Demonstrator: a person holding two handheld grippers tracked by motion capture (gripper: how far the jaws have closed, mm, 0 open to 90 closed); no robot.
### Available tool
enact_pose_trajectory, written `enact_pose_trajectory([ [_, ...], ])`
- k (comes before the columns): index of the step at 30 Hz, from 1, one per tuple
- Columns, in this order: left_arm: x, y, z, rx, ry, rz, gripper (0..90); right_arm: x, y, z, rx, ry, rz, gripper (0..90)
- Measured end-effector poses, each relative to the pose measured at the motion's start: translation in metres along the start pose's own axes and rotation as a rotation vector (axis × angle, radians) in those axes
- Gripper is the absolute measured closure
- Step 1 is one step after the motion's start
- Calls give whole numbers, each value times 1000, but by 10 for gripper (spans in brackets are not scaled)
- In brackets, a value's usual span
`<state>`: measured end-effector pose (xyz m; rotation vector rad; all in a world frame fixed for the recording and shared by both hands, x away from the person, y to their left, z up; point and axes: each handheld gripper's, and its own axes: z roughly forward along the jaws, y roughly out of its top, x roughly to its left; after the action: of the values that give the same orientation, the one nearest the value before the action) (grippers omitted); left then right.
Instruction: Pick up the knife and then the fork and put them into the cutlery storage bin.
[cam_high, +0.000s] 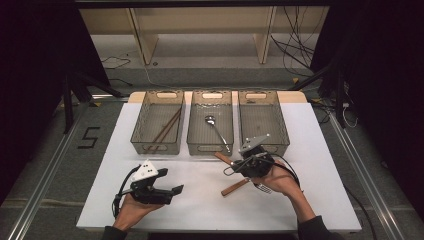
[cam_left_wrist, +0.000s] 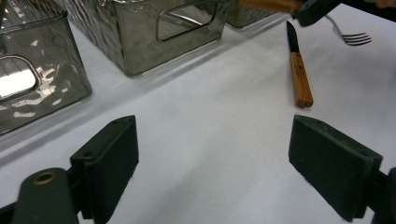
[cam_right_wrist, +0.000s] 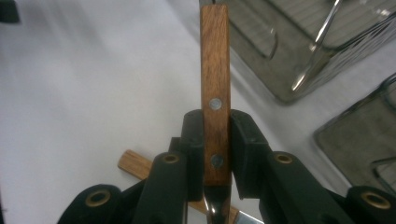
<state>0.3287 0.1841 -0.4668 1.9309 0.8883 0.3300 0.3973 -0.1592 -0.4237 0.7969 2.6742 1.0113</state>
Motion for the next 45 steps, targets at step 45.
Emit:
enact_pose_trajectory([
  [45, 5, -7, -9, -75, -3, -33, 157, -141, 66, -44, -156, -248, 424, 769],
])
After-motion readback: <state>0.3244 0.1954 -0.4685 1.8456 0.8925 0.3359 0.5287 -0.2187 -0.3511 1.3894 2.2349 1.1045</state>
